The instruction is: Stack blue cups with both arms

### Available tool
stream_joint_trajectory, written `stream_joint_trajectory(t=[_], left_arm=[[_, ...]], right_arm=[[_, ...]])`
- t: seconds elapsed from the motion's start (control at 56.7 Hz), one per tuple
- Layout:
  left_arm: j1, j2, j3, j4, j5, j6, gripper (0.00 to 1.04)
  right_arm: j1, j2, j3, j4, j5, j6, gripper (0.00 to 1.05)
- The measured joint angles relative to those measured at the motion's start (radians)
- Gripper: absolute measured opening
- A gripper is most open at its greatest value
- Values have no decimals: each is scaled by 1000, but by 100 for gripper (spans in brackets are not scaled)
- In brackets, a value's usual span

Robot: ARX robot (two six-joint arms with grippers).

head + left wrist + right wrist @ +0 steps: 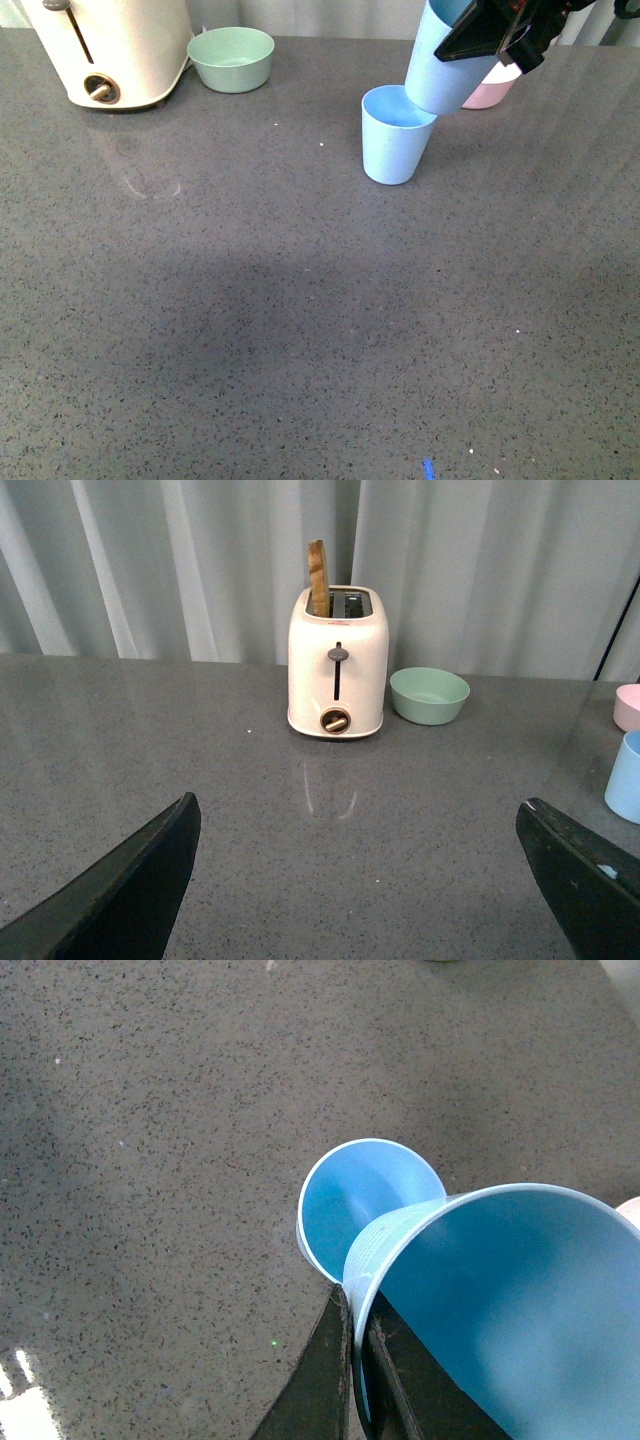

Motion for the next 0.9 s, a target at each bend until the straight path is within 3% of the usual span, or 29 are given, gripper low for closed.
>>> stream_joint_trajectory(t=[0.899], left_arm=[[0, 0, 0, 0, 0, 0, 96]], right_arm=[[62, 136, 105, -12, 53, 31, 2]])
